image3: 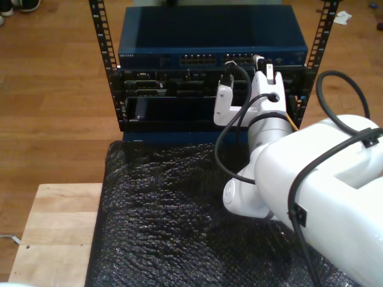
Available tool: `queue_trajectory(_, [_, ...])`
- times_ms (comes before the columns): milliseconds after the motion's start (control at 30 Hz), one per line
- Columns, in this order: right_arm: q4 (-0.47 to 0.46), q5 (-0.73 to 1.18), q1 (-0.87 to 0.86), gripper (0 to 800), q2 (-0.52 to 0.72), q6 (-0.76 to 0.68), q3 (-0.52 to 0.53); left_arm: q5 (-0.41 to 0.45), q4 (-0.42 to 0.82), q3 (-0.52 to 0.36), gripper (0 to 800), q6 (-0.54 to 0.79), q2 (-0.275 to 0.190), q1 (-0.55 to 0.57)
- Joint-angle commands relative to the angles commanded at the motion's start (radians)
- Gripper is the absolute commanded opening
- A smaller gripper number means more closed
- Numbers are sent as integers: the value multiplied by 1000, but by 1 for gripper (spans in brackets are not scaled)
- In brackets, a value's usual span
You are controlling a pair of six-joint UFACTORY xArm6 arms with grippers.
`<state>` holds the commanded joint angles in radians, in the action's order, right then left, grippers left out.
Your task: Grab the cable and plug it in
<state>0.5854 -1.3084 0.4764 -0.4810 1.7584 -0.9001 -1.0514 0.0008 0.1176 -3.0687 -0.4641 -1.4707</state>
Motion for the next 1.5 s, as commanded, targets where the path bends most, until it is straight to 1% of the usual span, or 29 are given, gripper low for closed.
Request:
queue_trajectory(600, [-14, -23, -23, 0, -146, 0, -121, 0, 0, 0, 800, 0, 0, 0])
queue_trajectory(1000, [-17, -21, -46, 0, -155, -3, -126, 0, 0, 0, 800, -2, 0, 0])
queue_trajectory(1200, [-80, -21, -66, 0, -180, 2, -163, 0, 0, 0, 800, -2, 0, 0])
queue_trajectory(1500, [-92, -18, -86, 0, -196, 0, -196, 0, 0, 0, 800, 0, 0, 0])
